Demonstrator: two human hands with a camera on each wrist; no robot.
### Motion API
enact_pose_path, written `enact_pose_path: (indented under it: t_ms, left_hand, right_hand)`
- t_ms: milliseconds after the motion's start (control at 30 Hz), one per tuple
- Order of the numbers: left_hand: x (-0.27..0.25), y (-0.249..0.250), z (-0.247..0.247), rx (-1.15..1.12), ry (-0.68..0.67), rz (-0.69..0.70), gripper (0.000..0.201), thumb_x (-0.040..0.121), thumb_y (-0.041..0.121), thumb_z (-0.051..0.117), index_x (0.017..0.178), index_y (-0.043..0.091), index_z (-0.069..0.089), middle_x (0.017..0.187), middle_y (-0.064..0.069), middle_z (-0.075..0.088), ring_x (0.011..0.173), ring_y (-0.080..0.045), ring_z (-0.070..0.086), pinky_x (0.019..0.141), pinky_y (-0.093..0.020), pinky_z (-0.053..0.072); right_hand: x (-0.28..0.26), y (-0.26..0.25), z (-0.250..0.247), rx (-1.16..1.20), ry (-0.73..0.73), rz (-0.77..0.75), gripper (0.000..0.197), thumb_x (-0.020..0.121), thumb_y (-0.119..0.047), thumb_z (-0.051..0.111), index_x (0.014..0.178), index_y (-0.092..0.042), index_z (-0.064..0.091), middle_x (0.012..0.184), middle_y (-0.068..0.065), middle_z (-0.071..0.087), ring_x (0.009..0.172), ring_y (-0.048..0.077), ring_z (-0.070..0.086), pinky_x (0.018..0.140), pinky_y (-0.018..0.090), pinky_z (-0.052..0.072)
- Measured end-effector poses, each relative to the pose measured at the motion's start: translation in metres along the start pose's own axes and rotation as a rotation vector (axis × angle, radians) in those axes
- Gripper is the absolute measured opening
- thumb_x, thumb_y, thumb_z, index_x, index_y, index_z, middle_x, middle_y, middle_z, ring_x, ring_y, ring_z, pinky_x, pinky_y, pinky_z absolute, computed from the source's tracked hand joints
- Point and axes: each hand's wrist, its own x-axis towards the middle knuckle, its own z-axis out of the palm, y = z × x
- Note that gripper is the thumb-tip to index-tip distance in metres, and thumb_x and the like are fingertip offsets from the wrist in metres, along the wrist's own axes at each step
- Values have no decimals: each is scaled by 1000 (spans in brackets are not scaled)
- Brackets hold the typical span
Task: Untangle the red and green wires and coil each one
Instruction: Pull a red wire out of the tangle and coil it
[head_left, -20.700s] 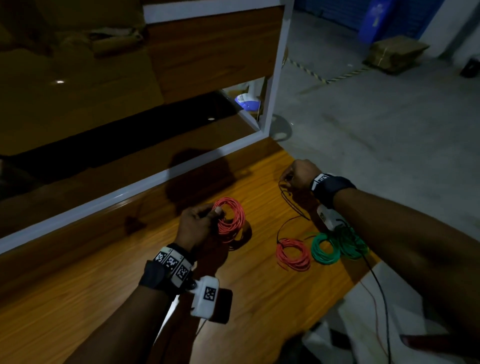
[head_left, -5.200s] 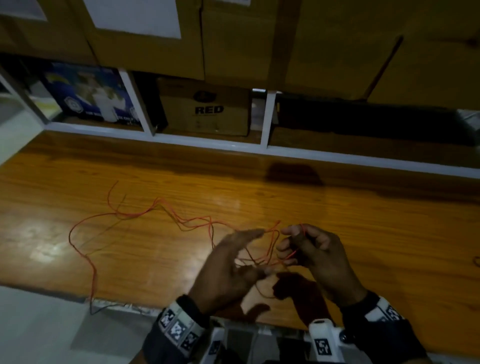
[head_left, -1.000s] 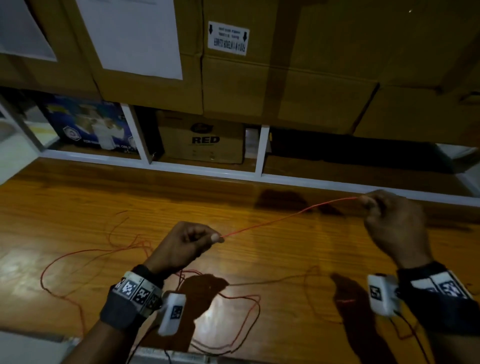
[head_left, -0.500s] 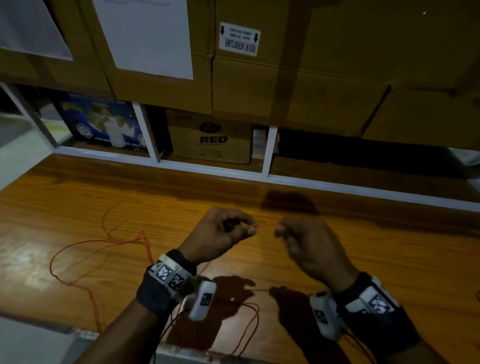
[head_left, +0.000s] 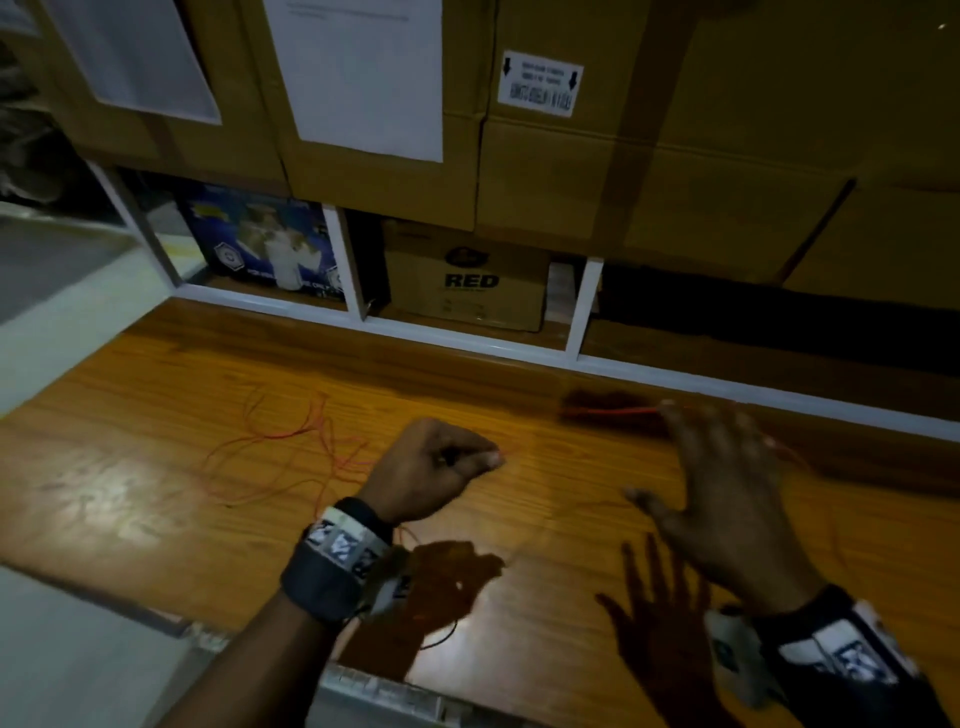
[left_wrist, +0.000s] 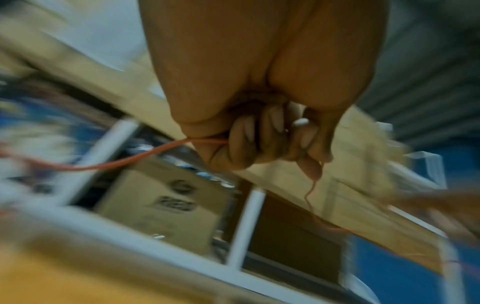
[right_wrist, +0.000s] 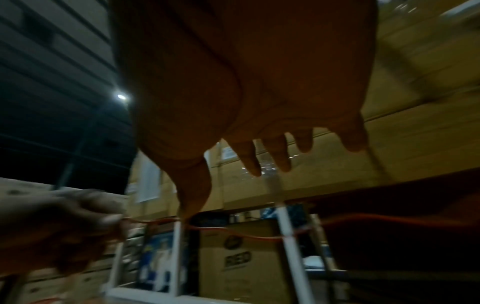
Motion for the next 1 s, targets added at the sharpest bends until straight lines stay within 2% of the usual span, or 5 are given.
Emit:
enact_pose_path:
  t_ms: [167, 300, 500, 767, 1000]
  left_hand:
    - [10, 25, 28, 32, -11, 137, 19, 96, 40, 69, 101, 26, 80, 79, 13, 72, 65, -4, 61, 52, -24, 45]
    - [1, 6, 12, -60, -8, 70, 22, 94, 45, 71, 100, 25, 78, 74, 3, 72, 63, -14, 64, 55, -34, 49]
    - [-28, -51, -39, 49, 181, -20, 35, 92, 58, 63, 87, 26, 78, 69, 14, 69, 65, -7, 63, 55, -21, 44]
    - [-8, -21, -19, 64, 139, 85, 24, 97, 35, 66, 107, 19, 80, 87, 23, 67, 80, 7, 64, 65, -9, 43]
    - [3, 4, -5, -67, 75, 104, 16, 94, 35, 73, 101, 21, 79, 68, -1, 67, 58, -14, 58, 52, -26, 42]
  right_hand:
    - [11, -73, 9, 193, -34, -260, 17, 103, -40, 53, 118, -37, 62, 117, -15, 65, 120, 13, 57, 92, 30, 47]
    - [17, -66, -13, 225, 35, -260, 20, 97, -18, 64, 101, -37, 68, 87, -21, 59, 60, -4, 46, 54, 12, 27]
    - [37, 19, -57, 202, 457, 70, 28, 98, -23, 49, 102, -11, 75, 83, 16, 73, 67, 31, 66, 62, 34, 49]
    - [22, -58, -31, 126, 31, -160, 82, 90, -58, 63, 158, -31, 25, 166, 0, 25, 154, 23, 17, 124, 46, 25]
    - [33, -103, -1, 242, 0, -296, 11, 101, -32, 58, 93, -38, 62, 80, -10, 66, 68, 9, 58, 60, 37, 52]
